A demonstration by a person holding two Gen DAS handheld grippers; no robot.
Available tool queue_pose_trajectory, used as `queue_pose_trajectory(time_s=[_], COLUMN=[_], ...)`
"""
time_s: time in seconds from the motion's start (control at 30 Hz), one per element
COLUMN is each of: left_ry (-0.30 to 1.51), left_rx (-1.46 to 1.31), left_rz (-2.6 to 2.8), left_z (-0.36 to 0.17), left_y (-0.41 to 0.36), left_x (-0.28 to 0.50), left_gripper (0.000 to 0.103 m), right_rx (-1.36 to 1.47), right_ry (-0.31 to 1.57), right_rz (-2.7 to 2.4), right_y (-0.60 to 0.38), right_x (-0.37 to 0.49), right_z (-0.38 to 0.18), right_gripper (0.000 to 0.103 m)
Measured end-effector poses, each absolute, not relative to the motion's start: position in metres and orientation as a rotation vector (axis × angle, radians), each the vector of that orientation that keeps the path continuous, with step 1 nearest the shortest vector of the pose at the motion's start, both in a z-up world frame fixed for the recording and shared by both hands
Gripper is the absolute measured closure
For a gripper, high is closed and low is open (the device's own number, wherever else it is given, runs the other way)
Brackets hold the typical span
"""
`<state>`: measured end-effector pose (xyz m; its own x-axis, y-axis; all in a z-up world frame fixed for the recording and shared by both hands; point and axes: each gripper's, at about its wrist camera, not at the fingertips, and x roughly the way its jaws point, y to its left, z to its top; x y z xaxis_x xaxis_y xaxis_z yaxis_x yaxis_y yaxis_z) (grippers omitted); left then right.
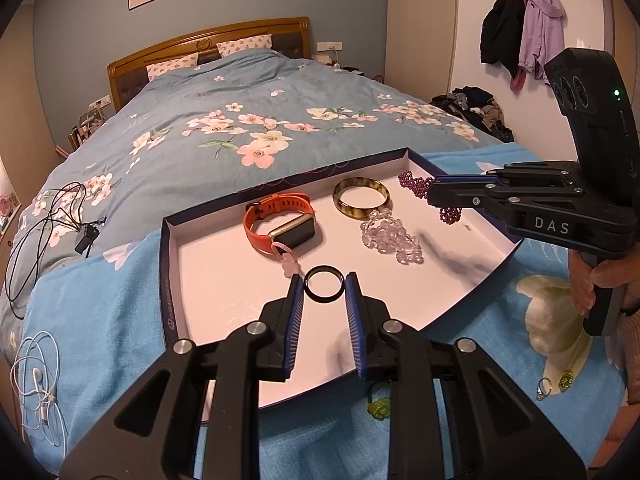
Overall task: Organize jewelry
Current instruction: 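Carry the necklace and black ring over the box lid with both tools, then lower both into the box lid and open both tools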
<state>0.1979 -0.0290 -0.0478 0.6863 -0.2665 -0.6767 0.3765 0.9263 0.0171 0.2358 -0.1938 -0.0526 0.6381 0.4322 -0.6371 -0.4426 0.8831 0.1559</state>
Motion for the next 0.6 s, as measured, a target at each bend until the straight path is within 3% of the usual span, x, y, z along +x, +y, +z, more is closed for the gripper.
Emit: queue_pose_trajectory(time_s=[0.6], left_ry=[0.76], left_rx=[0.155], left_rz=[-0.343], left_z=[-0.053], left_y=[-0.031], left_x=[0.213], left_gripper=[0.081], right_rx=[-0.034], right_ry=[0.741], right_rz=[0.492], right_y=[-0.19], right_x=[0.244], right_z=[-0.057], right_gripper=[0.097])
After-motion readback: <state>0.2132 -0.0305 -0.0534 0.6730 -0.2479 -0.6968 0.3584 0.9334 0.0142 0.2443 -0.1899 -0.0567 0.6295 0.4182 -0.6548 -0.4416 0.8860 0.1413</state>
